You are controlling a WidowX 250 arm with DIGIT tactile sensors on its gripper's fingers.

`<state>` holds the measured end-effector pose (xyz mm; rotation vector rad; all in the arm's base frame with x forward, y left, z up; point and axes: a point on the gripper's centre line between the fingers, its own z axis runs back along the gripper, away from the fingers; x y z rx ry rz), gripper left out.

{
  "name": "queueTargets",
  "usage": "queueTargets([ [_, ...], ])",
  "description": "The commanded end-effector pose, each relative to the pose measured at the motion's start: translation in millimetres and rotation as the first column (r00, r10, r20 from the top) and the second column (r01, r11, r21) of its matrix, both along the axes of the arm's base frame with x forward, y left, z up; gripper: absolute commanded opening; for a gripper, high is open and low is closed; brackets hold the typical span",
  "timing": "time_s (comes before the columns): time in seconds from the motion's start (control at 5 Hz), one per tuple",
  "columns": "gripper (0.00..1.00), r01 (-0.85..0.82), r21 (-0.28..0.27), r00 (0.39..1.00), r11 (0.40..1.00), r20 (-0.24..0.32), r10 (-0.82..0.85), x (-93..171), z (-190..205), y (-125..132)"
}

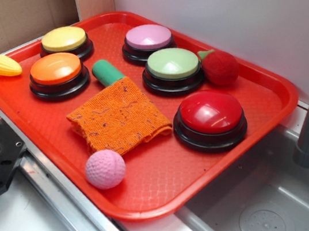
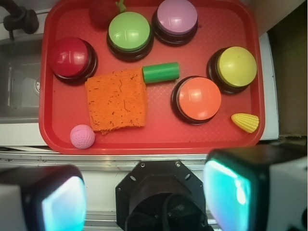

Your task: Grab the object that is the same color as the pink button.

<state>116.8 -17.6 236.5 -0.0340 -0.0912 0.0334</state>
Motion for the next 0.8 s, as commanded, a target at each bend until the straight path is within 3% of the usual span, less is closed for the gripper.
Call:
queueTargets([
  [0.0,1.0,0.0,0.0,1.0,1.0,0.0,0.0,0,0,0],
  [0.2,1.0,0.005,-0.007,1.0,1.0,-0.015,-0.005,5,-15,-12],
  [0.6,1.0,-0.033,-0.101,0.999,0.994,-0.008,0.032,16,-59,-41],
])
